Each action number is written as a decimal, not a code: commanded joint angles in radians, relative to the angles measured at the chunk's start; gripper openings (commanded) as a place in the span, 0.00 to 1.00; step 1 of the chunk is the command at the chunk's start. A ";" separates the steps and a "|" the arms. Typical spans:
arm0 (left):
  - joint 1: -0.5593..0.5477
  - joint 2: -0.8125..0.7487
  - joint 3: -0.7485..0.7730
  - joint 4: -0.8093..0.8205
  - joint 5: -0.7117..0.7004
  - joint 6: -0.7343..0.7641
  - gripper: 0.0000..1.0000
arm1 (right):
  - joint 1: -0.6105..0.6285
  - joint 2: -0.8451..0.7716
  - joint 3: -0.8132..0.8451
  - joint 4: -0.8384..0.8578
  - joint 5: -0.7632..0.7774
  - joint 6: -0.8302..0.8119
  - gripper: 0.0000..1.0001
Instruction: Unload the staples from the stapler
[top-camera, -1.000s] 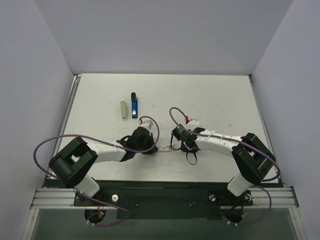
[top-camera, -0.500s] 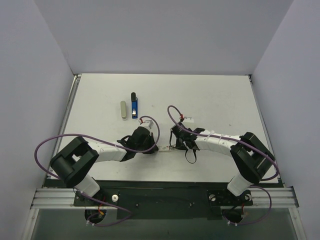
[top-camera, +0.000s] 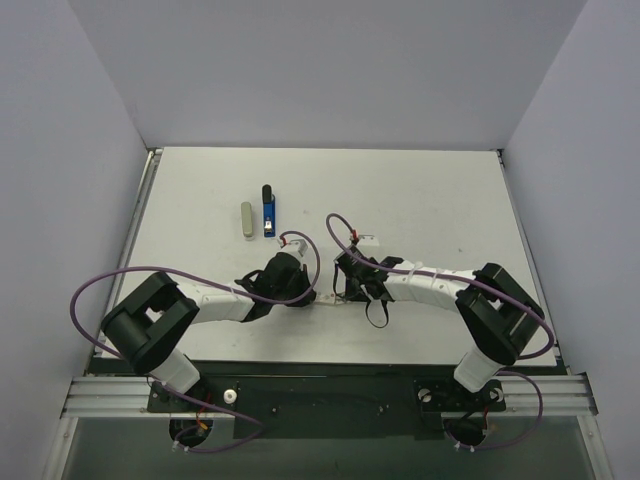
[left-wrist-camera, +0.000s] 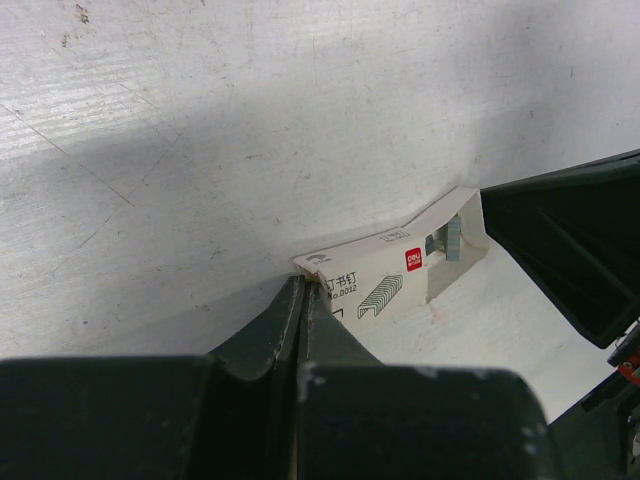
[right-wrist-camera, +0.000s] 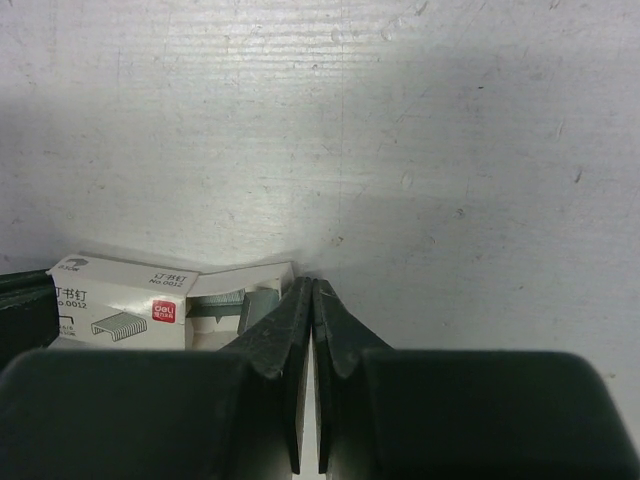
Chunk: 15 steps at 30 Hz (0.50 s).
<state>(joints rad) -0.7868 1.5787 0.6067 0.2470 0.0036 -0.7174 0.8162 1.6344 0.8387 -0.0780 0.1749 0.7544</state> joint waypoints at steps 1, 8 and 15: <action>-0.011 0.017 0.019 -0.003 -0.004 0.012 0.00 | 0.023 0.027 0.026 -0.072 -0.014 0.043 0.00; -0.012 -0.008 0.001 -0.015 -0.005 0.007 0.00 | 0.006 0.019 0.020 -0.123 0.029 0.118 0.00; -0.023 -0.043 -0.039 -0.017 -0.017 -0.019 0.00 | -0.002 0.021 0.022 -0.138 0.035 0.171 0.00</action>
<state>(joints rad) -0.7925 1.5627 0.5915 0.2455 -0.0017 -0.7238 0.8177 1.6344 0.8482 -0.1307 0.1944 0.8726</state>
